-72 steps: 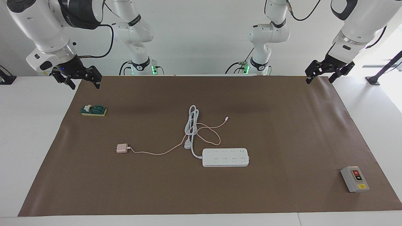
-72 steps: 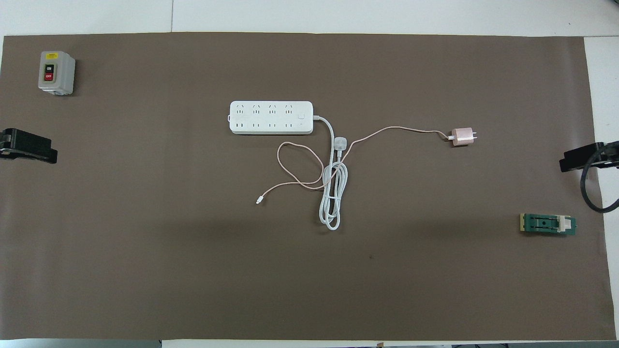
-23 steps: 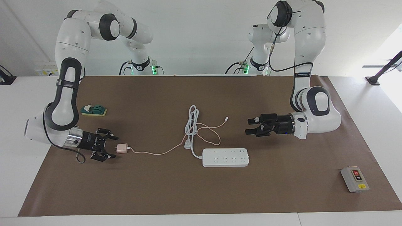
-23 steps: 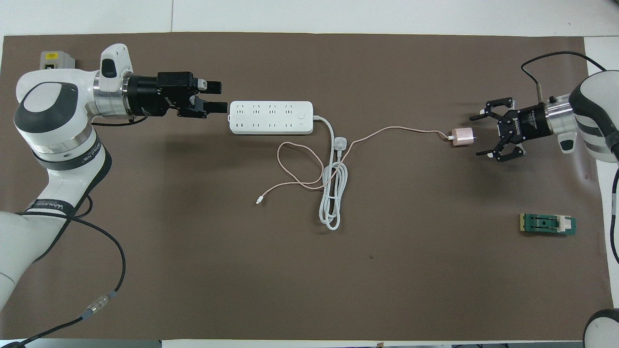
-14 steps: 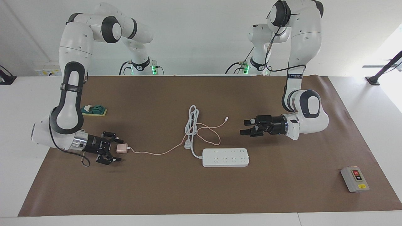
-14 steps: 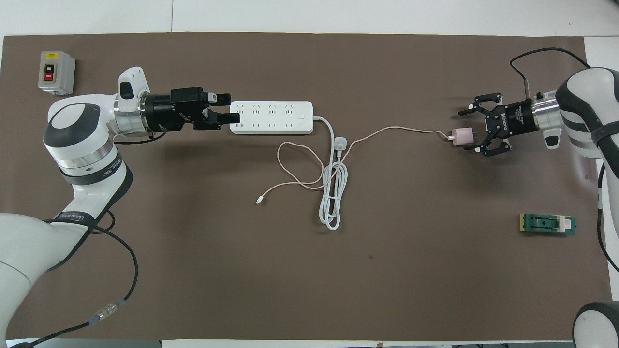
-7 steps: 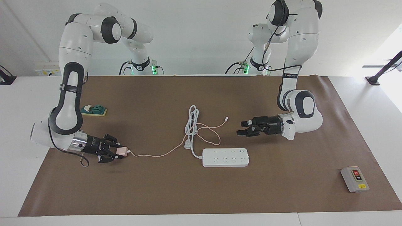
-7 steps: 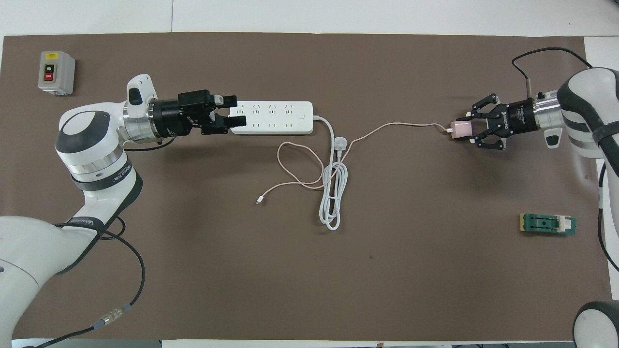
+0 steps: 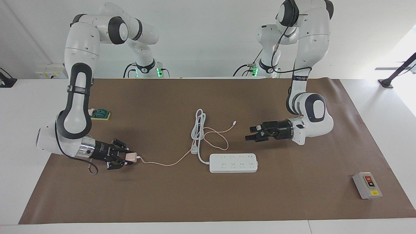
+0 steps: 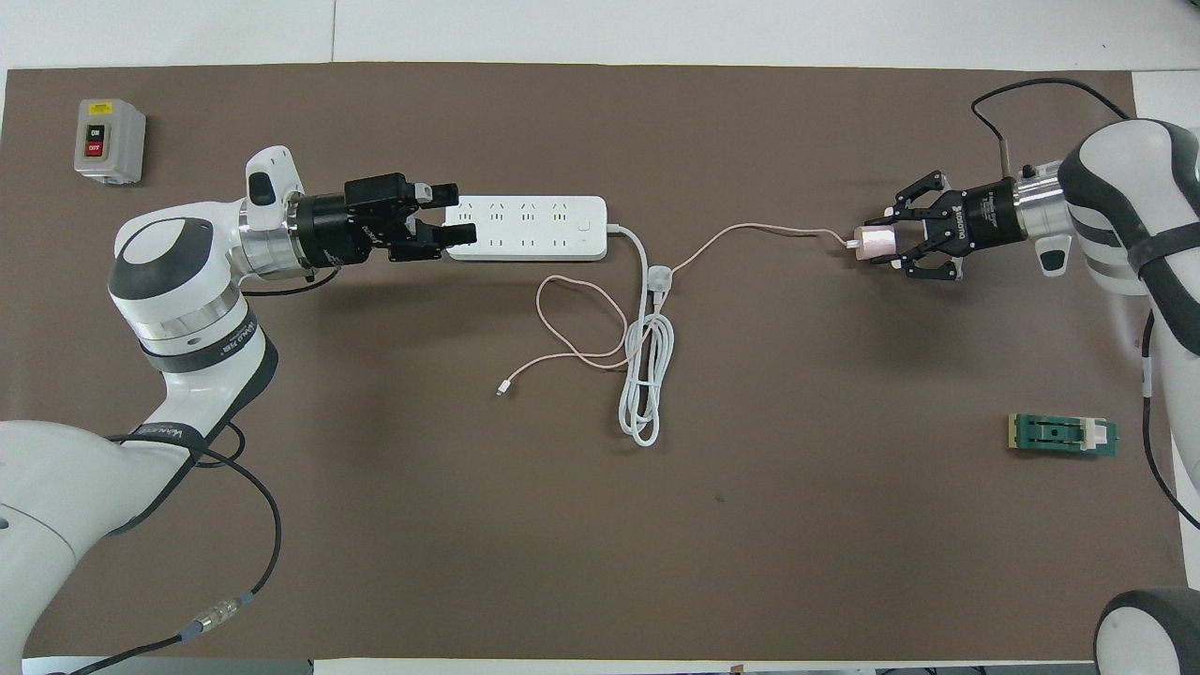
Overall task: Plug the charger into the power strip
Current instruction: 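Carry the pink charger over to the left gripper and pass it across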
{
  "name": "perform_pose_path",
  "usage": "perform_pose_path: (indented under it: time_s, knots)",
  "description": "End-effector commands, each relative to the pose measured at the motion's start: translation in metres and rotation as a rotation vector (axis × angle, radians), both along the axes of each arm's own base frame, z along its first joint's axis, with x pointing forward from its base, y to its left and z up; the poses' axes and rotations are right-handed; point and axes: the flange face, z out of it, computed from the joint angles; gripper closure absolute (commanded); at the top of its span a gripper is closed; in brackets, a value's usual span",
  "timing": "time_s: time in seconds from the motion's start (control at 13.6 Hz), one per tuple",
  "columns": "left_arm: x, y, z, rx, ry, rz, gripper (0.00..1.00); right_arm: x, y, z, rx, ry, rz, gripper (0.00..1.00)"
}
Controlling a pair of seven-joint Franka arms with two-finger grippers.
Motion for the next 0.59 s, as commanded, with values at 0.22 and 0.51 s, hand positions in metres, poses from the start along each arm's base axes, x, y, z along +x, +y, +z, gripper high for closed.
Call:
perform_pose_path:
  time_s: [0.22,0.51]
  knots:
    - [-0.008,0.0,0.003,-0.006,-0.011,0.039,0.0,0.029,0.123,0.09,0.039,0.013,-0.055,1.0]
    - [-0.007,0.002,0.004,-0.005,-0.013,0.041,0.0,0.033,0.239,0.119,0.063,0.013,-0.1,1.0]
